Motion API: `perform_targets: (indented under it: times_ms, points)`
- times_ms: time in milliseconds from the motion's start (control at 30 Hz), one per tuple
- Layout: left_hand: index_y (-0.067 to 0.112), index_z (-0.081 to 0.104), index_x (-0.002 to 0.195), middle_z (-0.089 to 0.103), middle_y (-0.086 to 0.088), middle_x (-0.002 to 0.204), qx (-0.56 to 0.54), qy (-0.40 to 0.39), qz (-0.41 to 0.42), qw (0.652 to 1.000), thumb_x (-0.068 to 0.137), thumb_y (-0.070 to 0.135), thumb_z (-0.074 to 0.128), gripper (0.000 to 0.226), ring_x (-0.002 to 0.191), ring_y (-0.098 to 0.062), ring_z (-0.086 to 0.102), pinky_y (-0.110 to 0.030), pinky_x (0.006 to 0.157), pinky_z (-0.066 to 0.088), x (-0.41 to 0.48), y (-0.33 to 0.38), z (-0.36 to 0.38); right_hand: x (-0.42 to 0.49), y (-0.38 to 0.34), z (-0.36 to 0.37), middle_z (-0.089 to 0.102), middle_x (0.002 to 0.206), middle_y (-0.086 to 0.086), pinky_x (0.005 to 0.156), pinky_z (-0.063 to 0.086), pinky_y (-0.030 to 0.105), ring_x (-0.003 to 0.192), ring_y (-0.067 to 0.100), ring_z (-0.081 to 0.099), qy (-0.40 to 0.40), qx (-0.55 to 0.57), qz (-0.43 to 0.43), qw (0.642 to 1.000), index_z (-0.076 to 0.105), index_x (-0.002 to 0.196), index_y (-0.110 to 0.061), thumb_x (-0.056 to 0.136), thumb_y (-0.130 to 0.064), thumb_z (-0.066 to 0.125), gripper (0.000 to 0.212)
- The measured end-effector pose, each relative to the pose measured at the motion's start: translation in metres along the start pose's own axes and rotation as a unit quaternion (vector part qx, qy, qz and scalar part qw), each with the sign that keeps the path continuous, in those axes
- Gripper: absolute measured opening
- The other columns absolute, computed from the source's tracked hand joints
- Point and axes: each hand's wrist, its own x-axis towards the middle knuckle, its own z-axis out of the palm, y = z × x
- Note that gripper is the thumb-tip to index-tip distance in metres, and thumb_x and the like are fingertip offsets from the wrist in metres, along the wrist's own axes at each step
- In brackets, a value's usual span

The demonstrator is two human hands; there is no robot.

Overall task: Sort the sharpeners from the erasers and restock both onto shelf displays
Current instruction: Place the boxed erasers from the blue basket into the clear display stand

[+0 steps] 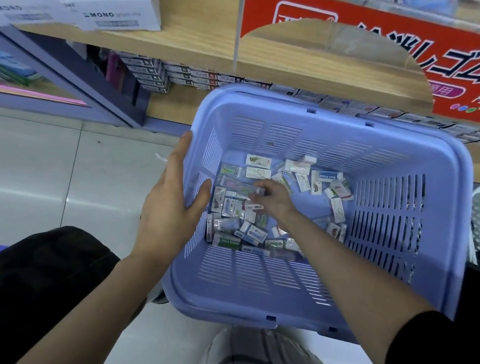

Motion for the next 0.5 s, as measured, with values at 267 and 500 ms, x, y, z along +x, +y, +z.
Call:
perform_targets:
  times_ms: [267, 500]
  points:
    - [0.012, 0.025, 0.147, 0.04, -0.017, 0.141, 0.098, 0.027, 0.042, 0.994, 0.095, 0.026, 0.054, 0.061, 0.119, -0.034, 0.046, -0.047, 0.09, 0.044, -0.003, 0.005, -0.002, -0.067, -0.038, -0.023, 0.063, 0.1, 0.011, 0.062, 0.057, 0.023, 0.077, 0.015, 0.064, 0.005, 0.159, 0.002, 0.987, 0.057, 0.118, 0.003, 0.084, 0.004, 0.065, 0.035]
    - [0.006, 0.05, 0.12, 0.055, -0.009, 0.113, 0.059, -0.006, 0.147, 0.987, 0.092, 0.045, 0.053, 0.048, 0.102, -0.017, 0.048, -0.02, 0.084, 0.037, -0.031, 0.07, -0.018, -0.179, -0.124, -0.067, 0.064, 0.083, 0.001, 0.065, 0.048, 0.022, 0.075, 0.012, 0.061, -0.006, 0.055, -0.204, 0.977, 0.063, 0.089, -0.024, 0.083, -0.007, 0.069, 0.019]
